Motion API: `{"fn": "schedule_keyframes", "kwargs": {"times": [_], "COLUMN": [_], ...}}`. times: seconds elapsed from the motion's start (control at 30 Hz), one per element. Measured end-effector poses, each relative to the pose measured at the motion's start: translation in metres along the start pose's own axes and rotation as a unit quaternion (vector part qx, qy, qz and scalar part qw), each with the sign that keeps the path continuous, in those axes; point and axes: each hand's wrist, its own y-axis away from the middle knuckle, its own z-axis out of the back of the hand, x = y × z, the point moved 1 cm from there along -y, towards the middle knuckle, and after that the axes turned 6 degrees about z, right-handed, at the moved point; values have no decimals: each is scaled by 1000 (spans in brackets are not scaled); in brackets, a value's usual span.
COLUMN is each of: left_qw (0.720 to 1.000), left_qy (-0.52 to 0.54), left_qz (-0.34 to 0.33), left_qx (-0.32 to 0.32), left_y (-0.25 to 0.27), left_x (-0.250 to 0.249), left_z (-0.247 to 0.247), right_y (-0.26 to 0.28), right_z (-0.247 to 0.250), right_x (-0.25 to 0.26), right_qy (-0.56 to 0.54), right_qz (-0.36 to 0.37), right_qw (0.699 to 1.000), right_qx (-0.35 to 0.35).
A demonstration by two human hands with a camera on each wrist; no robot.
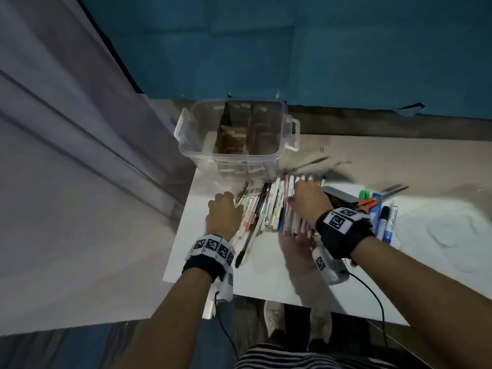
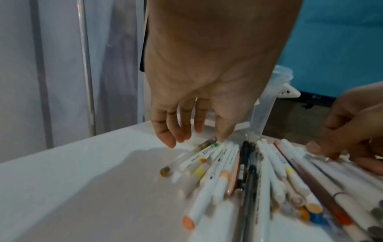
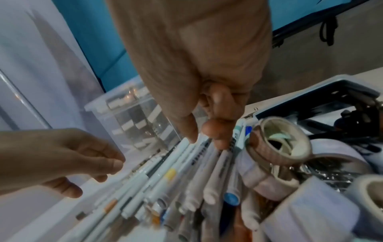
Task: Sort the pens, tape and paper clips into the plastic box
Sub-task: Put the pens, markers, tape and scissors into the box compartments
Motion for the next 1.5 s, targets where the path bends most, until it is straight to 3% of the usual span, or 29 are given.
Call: {"fn": "schedule_keyframes", "kwargs": {"times": [0.13, 0.27, 0.37, 0.47, 0.8, 1.13, 1.37, 1.5], "left_qw": [999, 994, 986, 988, 994, 995, 993, 992], "left_qy": [-7, 88, 133, 124, 49, 71, 114, 114], "left_qz": [-15, 23, 59, 52, 23, 40, 3, 26], "left_qx": [31, 59, 83, 77, 95, 64, 34, 48], "left_y": [-9, -24, -37, -43, -42, -32, -17, -12], "left_x": [0, 2, 12, 18, 5, 13, 10, 8], "left_z": [-15, -19, -18, -21, -18, -22, -26, -14], "right_y": [-4, -11, -13, -11, -6, -5, -10, -3], "right_z": [-1, 5, 7, 4, 31, -2, -3, 10], "right_x": [4, 0, -10, -20, -21, -6, -14, -19], "right_qy": [-4, -69, -158, -244, -254, -75, -215, -255], "right_qz": [-44, -113, -164, -212, -191, -88, -149, -145], "right_qw": [999, 989, 970, 941, 945, 992, 961, 951], "right_qx": [30, 64, 82, 96, 80, 57, 89, 96]}}
